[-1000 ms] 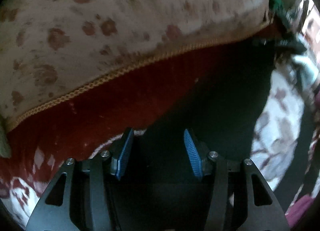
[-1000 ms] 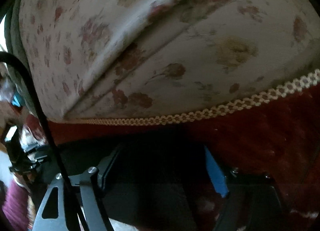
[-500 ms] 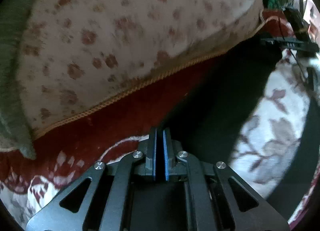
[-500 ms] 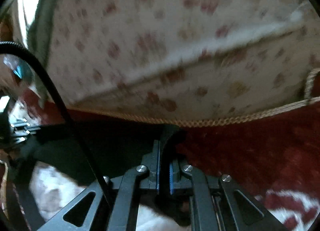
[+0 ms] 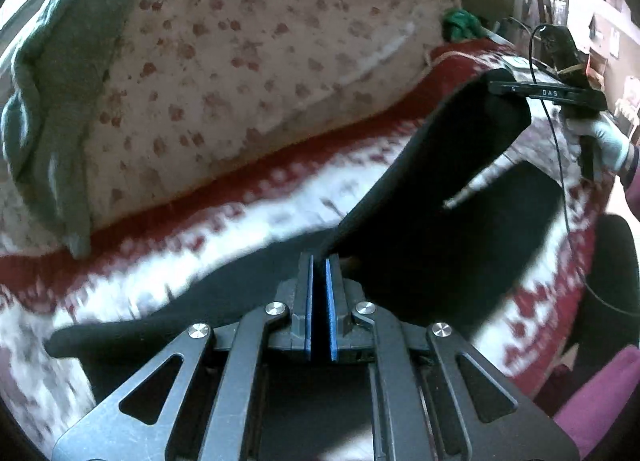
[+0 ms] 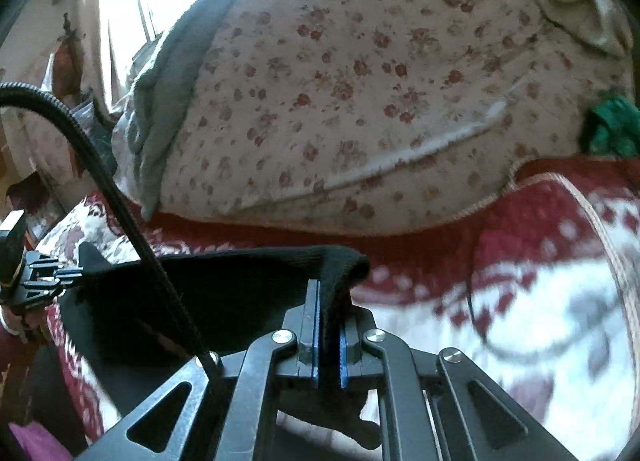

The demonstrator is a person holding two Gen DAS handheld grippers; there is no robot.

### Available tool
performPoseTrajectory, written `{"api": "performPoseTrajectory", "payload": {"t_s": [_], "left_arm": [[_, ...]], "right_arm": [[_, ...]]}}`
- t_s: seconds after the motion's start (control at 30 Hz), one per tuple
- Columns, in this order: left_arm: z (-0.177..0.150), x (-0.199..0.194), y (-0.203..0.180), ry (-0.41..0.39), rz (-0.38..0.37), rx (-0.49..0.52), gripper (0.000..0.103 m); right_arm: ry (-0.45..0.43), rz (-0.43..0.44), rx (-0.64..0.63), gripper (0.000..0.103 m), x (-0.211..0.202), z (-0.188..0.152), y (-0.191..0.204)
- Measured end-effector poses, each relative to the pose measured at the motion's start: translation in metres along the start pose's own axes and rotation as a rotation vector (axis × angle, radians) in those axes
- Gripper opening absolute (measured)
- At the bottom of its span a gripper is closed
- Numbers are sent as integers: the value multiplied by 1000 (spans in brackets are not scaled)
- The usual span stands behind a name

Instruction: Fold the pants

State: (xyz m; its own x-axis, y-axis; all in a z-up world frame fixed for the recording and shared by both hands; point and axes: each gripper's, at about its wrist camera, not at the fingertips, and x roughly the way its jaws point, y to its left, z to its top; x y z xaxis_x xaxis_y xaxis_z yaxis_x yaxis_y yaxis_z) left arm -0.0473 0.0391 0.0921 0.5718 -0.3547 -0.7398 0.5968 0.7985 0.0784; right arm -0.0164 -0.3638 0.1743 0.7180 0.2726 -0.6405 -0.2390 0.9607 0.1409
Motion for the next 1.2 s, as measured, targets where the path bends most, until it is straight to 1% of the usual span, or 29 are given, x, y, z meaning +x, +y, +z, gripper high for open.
{"api": "performPoseTrajectory", "payload": {"t_s": [0.07,0.13,0.2,0.23,0.27,0.33,0.37,0.4,0.43,0.5,0.53,0.57,0.6,0.63,0.7,0.8,0.93,1.0,1.07,1.13,1.2], "left_arm": [[-23,-1,-17,18,22,-1,5],[-41,3,-30,46,18,-17,5],[-54,6,-37,56,34,-36,5],[-58,6,-38,59,31,-54,5],[-64,8,-35,65,18,-94,5],[-71,9,-31,71,-2,-153,5],[-75,9,-24,74,-28,-211,5],[-78,8,-20,76,-50,-247,6],[-81,6,-15,79,-72,-290,6],[-85,-2,-12,63,-63,-321,6],[-86,-7,-11,53,-54,-327,9],[-88,-14,-10,40,-42,-338,13],[-89,-18,-9,31,-43,-345,22],[-90,-22,-7,20,-47,-356,33],[-89,-31,-3,-2,-62,-385,38],[-86,-39,3,-14,-63,-410,38],[-88,-41,5,-19,-48,-430,38],[-92,-42,10,-27,-67,-486,38],[-98,-40,18,-30,-74,-554,38],[-104,-38,26,-25,-61,-625,38],[-110,-37,35,-17,-62,-686,38]], "right_arm": [[7,-25,-15,6,-14,-29,6],[9,-34,-3,6,-27,-55,9],[28,19,72,7,-37,-73,6],[40,41,107,7,-41,-81,4],[57,58,145,8,-47,-91,3],[101,83,214,18,-55,-104,0],[139,93,263,27,-57,-109,-2],[163,94,295,34,-58,-113,-4],[180,94,333,36,-60,-117,-6],[192,116,435,38,-68,-131,-10],[192,134,483,40,-72,-136,-13],[188,155,535,44,-75,-141,-17],[177,179,583,46,-78,-145,-20],[166,190,609,46,-81,-147,-22],[158,188,632,46,-83,-148,-27],[145,211,682,47,-89,-146,-34],[87,257,751,50,-101,-143,-47],[62,291,792,53,-102,-144,-55],[80,301,815,53,-94,-144,-59],[127,301,795,53,-81,-141,-53],[172,332,789,55,-65,-142,-45]]}}
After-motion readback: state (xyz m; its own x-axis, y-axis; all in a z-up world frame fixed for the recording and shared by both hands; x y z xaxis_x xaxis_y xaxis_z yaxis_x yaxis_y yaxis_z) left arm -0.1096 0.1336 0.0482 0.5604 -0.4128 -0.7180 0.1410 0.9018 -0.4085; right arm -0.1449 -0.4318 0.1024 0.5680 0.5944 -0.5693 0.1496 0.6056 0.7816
